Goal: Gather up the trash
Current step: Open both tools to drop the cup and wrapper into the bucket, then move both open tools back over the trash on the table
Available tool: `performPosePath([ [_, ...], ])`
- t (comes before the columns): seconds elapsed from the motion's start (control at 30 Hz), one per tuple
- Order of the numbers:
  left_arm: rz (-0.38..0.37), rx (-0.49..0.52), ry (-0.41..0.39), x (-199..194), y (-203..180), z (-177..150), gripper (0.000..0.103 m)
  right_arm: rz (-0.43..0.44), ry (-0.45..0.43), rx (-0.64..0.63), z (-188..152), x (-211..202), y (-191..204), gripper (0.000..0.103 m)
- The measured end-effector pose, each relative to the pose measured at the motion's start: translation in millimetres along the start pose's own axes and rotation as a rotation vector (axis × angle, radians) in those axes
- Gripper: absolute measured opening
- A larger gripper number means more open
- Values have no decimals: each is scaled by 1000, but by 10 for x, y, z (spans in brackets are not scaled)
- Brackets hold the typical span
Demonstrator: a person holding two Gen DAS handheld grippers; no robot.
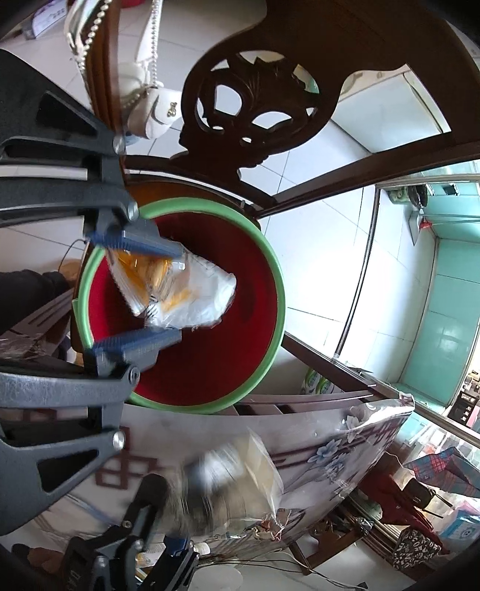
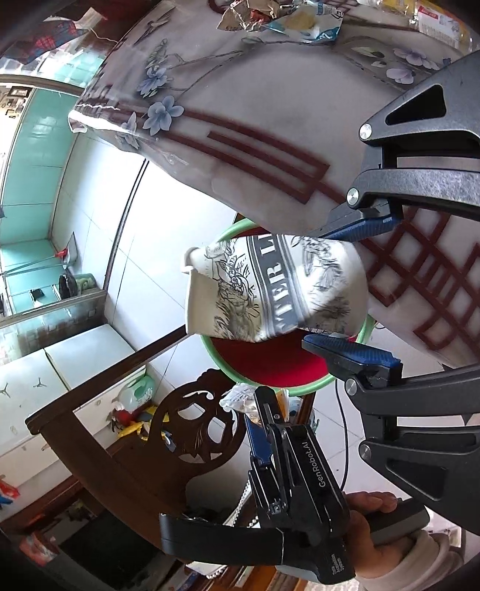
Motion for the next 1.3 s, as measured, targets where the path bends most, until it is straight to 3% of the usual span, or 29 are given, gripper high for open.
performPosePath([
  [0.07,-4,-13,-11,-10,5,20,50,10,-6,3,6,-13,-9,56],
  [0.27,-1,-18,-15,-15,-13,29,53,8,-31,7,28,-112,-56,57],
  [0.6,-1,0,-16,-52,-166,10,54,-91,-55,-8,21,-395,-219,57],
  [0.93,-28,52,-9,-65,-599,-66,54,-124,-87,-5,-117,-751,-458,57],
  [1.3,-54,108,9,-65,-1210,-209,54,-148,-97,48,-423,-1107,-982,57],
])
Point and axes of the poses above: each gripper's, at about its wrist camera, not at the fingertips, and x roughly the way its jaws point, y to its left, z to its top, the point moved 3 cm from there along x, roughly the way its jaws point, and after that the axes turned 11 degrees about -y, right-handed, at the moved point
